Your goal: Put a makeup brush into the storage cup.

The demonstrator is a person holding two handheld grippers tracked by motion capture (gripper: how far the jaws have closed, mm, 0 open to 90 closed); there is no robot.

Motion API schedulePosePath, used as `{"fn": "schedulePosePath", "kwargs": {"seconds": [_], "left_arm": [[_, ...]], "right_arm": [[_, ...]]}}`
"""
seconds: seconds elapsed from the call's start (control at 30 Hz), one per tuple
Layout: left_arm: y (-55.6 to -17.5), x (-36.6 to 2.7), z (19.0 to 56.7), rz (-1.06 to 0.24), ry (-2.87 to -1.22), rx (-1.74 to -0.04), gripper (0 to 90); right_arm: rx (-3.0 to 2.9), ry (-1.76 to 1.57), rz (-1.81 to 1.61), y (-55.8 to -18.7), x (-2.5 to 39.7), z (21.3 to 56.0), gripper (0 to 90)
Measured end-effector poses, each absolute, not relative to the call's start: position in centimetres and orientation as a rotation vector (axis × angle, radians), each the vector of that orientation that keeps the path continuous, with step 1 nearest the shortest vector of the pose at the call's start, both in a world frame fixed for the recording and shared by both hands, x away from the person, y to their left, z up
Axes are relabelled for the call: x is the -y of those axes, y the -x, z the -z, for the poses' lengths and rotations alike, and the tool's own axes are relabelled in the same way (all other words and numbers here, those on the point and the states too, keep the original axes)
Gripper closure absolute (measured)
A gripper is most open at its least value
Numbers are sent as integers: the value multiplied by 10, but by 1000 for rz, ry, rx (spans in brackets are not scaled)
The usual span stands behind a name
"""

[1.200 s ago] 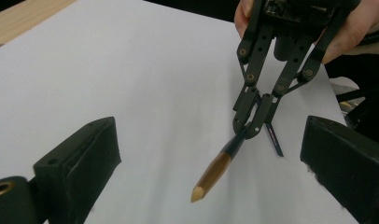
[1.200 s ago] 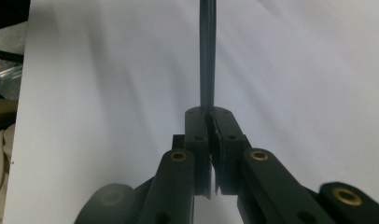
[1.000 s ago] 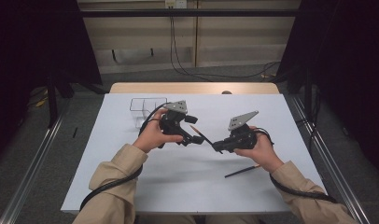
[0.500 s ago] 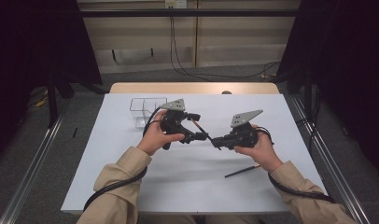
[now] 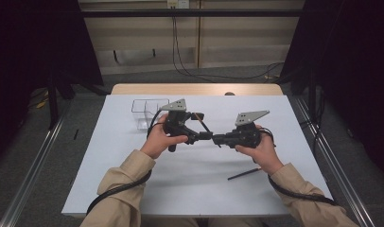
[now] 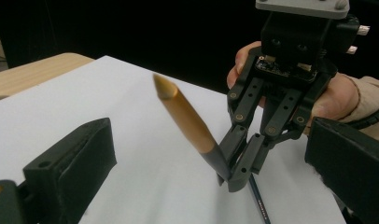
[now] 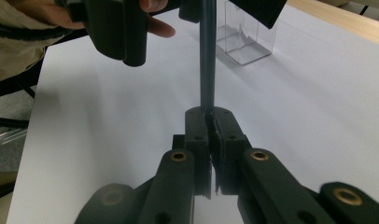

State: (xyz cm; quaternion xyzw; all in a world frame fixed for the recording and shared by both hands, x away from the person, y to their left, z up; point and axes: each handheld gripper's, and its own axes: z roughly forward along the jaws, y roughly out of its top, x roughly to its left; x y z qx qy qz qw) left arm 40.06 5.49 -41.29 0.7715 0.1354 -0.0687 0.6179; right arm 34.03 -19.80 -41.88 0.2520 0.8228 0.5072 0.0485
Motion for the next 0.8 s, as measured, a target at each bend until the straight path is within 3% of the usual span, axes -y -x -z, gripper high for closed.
{"fn": "schedulePosePath", "kwargs": {"seconds": [0.03,0.07,0.1,0.23,0.27,0.4,0.8], "left_arm": [[-401,-56,413,152,-1761,-314,108],[-401,-57,413,148,-1751,-314,108],[-401,-58,413,137,-1747,-310,188],[-402,-60,413,127,-1722,-310,261],[-402,-61,412,138,-1712,-309,327],[-402,-63,412,143,-1687,-312,438],[-402,-64,412,155,-1658,-332,702]], "right_arm": [[-2483,-779,-1569,-340,198,418,855],[-2483,-779,-1569,-340,198,418,855],[-2465,-787,-1575,-340,197,418,855],[-2446,-797,-1592,-340,196,418,855],[-2435,-800,-1596,-340,195,418,855],[-2406,-815,-1611,-340,195,417,855],[-2353,-850,-1626,-340,193,415,854]]}}
